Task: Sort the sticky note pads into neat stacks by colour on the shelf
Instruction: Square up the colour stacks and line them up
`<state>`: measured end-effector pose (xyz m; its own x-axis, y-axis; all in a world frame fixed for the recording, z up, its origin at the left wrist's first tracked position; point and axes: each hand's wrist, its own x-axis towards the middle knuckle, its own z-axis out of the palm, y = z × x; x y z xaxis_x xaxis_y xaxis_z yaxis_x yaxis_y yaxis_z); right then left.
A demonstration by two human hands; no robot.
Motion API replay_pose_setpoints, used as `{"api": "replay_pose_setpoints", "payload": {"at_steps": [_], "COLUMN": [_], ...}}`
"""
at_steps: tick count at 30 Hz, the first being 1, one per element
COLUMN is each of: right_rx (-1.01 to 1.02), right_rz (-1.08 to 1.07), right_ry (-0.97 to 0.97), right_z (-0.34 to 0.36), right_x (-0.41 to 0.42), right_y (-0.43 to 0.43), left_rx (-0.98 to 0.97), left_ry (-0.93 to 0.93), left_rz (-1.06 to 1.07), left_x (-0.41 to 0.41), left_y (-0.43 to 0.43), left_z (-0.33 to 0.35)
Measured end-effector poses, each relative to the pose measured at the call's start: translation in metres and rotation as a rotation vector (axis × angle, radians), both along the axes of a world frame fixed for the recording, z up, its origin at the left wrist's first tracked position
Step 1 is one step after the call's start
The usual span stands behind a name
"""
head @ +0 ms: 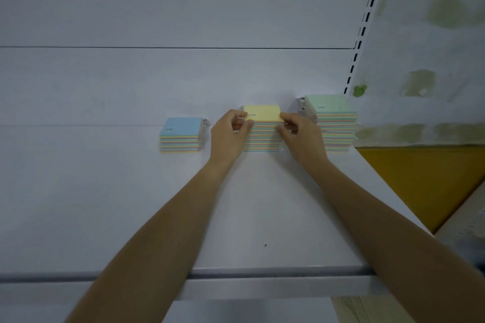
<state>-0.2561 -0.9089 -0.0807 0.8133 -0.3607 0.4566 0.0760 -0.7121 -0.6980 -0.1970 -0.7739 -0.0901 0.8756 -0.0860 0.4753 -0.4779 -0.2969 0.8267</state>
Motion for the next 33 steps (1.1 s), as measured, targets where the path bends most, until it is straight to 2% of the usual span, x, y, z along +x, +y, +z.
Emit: {"api": "replay_pose_setpoints", "payload": {"at_steps": [12, 16, 33], "right_rx": [0.226, 0.098, 0.038], "right_rz": [0.050, 0.059, 0.048], "right_ry": [0.037, 0.067, 0.132], "right_z": [-0.004, -0.010, -0.018], "right_x": [0.000, -0.004, 0.008], "right_y": [0.003, 0.008, 0.009], "left_rx": [-0.056, 0.018, 0.112], "left_ry": [0.113, 0.201, 0.256], "left_rz": [-0.059, -0.107, -0.128], "left_x": [-0.003, -0.003, -0.004], "left_y": [0.001, 0.002, 0.005], "left_z": [-0.002, -0.008, -0.011]}}
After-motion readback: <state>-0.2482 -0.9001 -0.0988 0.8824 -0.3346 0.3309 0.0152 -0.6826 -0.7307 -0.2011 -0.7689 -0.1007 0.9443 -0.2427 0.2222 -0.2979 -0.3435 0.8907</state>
